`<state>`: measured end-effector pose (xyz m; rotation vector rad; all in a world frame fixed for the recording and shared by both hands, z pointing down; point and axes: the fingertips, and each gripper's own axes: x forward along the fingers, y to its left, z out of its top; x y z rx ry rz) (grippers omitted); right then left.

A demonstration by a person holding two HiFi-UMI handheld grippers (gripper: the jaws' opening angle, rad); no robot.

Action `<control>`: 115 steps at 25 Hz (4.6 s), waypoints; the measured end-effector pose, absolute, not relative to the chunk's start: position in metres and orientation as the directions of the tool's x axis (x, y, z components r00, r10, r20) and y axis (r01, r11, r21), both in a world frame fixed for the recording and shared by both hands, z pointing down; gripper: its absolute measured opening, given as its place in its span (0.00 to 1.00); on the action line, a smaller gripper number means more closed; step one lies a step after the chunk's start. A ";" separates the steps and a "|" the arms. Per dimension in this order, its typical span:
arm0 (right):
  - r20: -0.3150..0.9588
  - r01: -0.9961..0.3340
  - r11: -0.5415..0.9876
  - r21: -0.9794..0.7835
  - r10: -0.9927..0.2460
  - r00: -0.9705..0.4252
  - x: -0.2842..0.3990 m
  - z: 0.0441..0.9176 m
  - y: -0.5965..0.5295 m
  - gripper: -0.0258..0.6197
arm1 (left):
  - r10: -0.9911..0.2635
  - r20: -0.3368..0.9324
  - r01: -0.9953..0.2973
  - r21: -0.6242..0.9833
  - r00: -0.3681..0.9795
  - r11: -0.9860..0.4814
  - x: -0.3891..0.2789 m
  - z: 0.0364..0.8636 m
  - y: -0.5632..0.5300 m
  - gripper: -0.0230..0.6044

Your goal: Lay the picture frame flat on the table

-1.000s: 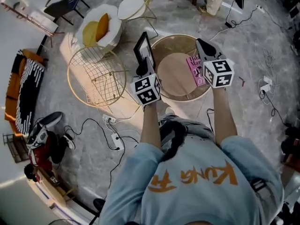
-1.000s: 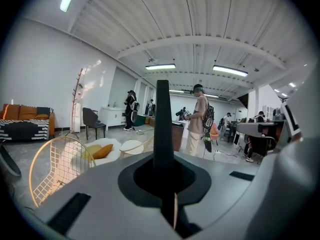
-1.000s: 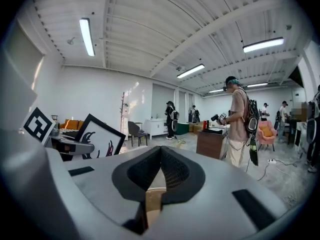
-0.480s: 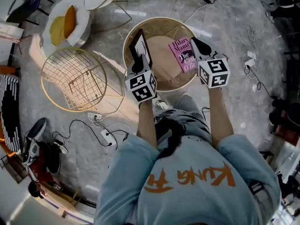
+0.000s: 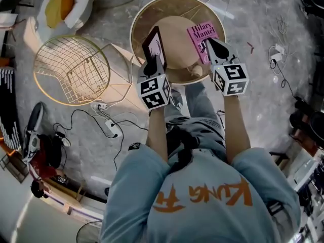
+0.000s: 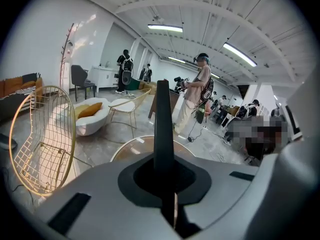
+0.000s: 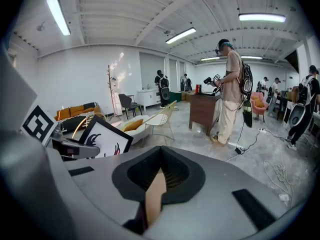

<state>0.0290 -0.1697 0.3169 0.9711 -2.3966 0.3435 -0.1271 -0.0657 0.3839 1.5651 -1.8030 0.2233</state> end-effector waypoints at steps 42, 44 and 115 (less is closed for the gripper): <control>0.733 -0.675 0.722 -0.155 -0.374 -0.568 0.033 0.571 -0.103 0.04 | -0.701 0.692 -0.847 0.469 0.175 0.251 -0.099 0.583 -0.068 0.08; 0.734 -0.681 0.715 -0.160 -0.375 -0.566 0.035 0.578 -0.104 0.04 | -0.708 0.680 -0.828 0.499 0.191 0.255 -0.098 0.589 -0.072 0.08; 0.711 -0.683 0.699 -0.212 -0.369 -0.599 0.045 0.601 -0.120 0.04 | -0.568 0.806 -0.894 0.365 0.165 0.259 -0.120 0.655 -0.109 0.14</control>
